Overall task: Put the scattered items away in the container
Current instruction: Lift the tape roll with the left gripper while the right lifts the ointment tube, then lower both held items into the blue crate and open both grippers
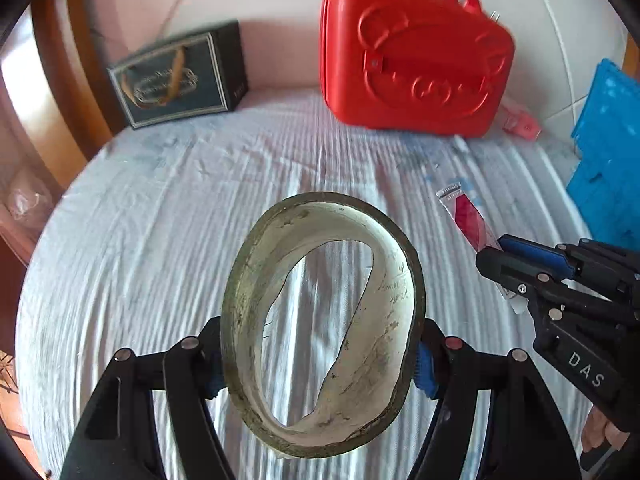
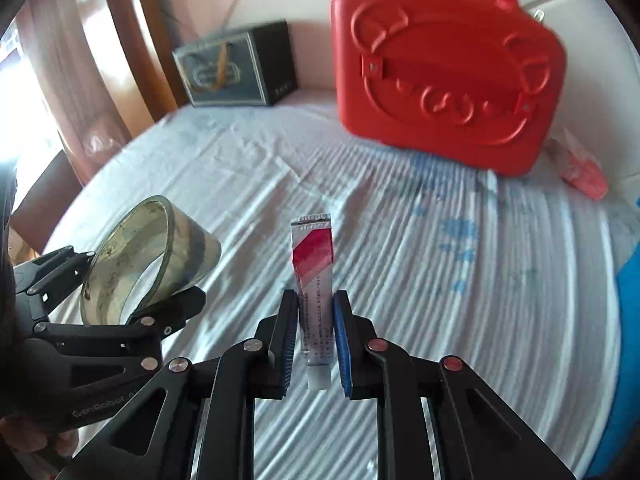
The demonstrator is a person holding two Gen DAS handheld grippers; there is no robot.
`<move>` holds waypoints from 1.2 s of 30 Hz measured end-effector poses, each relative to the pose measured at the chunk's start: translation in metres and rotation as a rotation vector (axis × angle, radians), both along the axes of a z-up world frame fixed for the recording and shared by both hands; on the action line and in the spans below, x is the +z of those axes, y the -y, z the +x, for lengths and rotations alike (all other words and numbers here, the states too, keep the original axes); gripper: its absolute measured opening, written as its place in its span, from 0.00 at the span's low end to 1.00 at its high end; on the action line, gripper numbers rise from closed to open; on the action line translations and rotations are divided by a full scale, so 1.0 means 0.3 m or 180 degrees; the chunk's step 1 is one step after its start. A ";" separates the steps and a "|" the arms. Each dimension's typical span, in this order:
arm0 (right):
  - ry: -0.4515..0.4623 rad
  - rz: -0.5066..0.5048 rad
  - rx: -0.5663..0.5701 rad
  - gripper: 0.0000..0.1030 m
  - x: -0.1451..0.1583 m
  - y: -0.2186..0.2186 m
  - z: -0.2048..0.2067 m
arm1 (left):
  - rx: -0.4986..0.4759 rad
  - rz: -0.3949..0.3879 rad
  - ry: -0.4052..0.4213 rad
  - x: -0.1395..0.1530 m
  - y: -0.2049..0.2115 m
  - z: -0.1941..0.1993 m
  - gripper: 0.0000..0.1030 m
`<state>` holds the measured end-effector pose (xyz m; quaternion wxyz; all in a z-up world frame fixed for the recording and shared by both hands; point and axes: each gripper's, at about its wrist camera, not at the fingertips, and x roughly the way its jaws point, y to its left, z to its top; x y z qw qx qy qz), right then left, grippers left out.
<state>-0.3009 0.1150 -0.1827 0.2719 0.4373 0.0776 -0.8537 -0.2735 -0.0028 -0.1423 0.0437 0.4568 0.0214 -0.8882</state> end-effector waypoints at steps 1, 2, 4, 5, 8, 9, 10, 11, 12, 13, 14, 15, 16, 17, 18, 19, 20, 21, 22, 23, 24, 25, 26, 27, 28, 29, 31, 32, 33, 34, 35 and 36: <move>-0.0049 -0.0023 0.0007 0.17 0.029 -0.013 0.030 | 0.0030 -0.0025 -0.0064 0.038 -0.011 0.037 0.67; -0.0111 -0.0059 0.0020 0.17 0.066 -0.031 0.072 | 0.0064 -0.0043 -0.0119 0.070 -0.020 0.070 0.67; -0.0204 -0.0123 0.0050 0.17 0.125 -0.062 0.146 | 0.0142 -0.0050 -0.0217 0.132 -0.038 0.137 0.67; -0.0242 -0.0148 0.0069 0.17 0.153 -0.077 0.179 | 0.0166 -0.0043 -0.0251 0.154 -0.043 0.163 0.67; -0.0381 -0.0205 0.0129 0.17 0.231 -0.117 0.275 | 0.0204 -0.0062 -0.0421 0.246 -0.074 0.266 0.67; -0.0435 -0.0218 0.0134 0.17 0.260 -0.131 0.312 | 0.0197 -0.0059 -0.0486 0.275 -0.085 0.297 0.67; -0.0482 -0.0240 0.0125 0.17 0.288 -0.143 0.343 | 0.0181 -0.0049 -0.0538 0.300 -0.096 0.325 0.67; -0.0537 -0.0277 0.0099 0.17 0.323 -0.159 0.381 | 0.0156 -0.0034 -0.0588 0.326 -0.107 0.352 0.67; -0.0588 -0.0305 0.0069 0.17 0.356 -0.177 0.419 | 0.0119 -0.0019 -0.0635 0.351 -0.120 0.374 0.67; -0.0641 -0.0314 0.0036 0.17 0.387 -0.191 0.453 | 0.0063 -0.0009 -0.0690 0.378 -0.136 0.397 0.67; -0.0693 -0.0313 -0.0002 0.17 0.414 -0.206 0.483 | 0.0001 -0.0001 -0.0747 0.403 -0.151 0.418 0.67; -0.0747 -0.0308 -0.0051 0.17 0.442 -0.223 0.513 | -0.0081 0.0014 -0.0810 0.428 -0.170 0.440 0.67; -0.0807 -0.0303 -0.0115 0.17 0.473 -0.243 0.546 | -0.0178 0.0041 -0.0871 0.453 -0.192 0.462 0.67; -0.0863 -0.0301 -0.0198 0.17 0.506 -0.265 0.580 | -0.0265 0.0069 -0.0919 0.476 -0.214 0.482 0.67; -0.0903 -0.0314 -0.0285 0.17 0.541 -0.290 0.615 | -0.0367 0.0099 -0.0973 0.501 -0.244 0.500 0.67; -0.0929 -0.0337 -0.0351 0.17 0.570 -0.313 0.643 | -0.0481 0.0130 -0.1037 0.528 -0.279 0.519 0.67; -0.0969 -0.0351 -0.0424 0.17 0.605 -0.343 0.676 | -0.0562 0.0149 -0.1082 0.547 -0.311 0.534 0.67; -0.1011 -0.0352 -0.0496 0.17 0.636 -0.375 0.704 | -0.0655 0.0176 -0.1129 0.572 -0.352 0.549 0.67; -0.1064 -0.0347 -0.0579 0.17 0.668 -0.413 0.734 | -0.0751 0.0211 -0.1168 0.597 -0.395 0.564 0.67; -0.1120 -0.0342 -0.0665 0.17 0.699 -0.455 0.765 | -0.0854 0.0252 -0.1201 0.622 -0.439 0.578 0.67; -0.1179 -0.0323 -0.0758 0.17 0.728 -0.501 0.794 | -0.0983 0.0296 -0.1235 0.650 -0.495 0.592 0.67; -0.1241 -0.0297 -0.0853 0.17 0.754 -0.547 0.817 | -0.1083 0.0311 -0.1259 0.670 -0.545 0.598 0.67; -0.1302 -0.0271 -0.0976 0.17 0.778 -0.607 0.840 | -0.1186 0.0308 -0.1288 0.691 -0.601 0.607 0.67; -0.1350 -0.0250 -0.1109 0.17 0.801 -0.673 0.863 | -0.1291 0.0300 -0.1322 0.713 -0.663 0.618 0.67; -0.1380 -0.0230 -0.1209 0.17 0.815 -0.726 0.878 | -0.1393 0.0304 -0.1352 0.734 -0.728 0.627 0.67; -0.1421 -0.0188 -0.1342 0.17 0.828 -0.794 0.894 | -0.1485 0.0332 -0.1372 0.751 -0.789 0.633 0.67; -0.1472 -0.0093 -0.1581 0.17 0.843 -0.929 0.916 | -0.1663 0.0403 -0.1382 0.781 -0.925 0.644 0.67; -0.1471 -0.0057 -0.1685 0.17 0.846 -1.000 0.922 | -0.1746 0.0408 -0.1373 0.790 -0.998 0.650 0.67; -0.1464 -0.0021 -0.1796 0.17 0.846 -1.083 0.929 | -0.1830 0.0404 -0.1362 0.796 -1.080 0.654 0.67; -0.1455 0.0007 -0.1877 0.17 0.846 -1.155 0.937 | -0.1884 0.0395 -0.1349 0.798 -1.146 0.657 0.67; -0.1437 0.0041 -0.1946 0.17 0.842 -1.227 0.942 | -0.1933 0.0393 -0.1326 0.797 -1.219 0.659 0.67; -0.1409 0.0076 -0.2007 0.17 0.834 -1.307 0.941 | -0.1977 0.0407 -0.1285 0.791 -1.303 0.659 0.67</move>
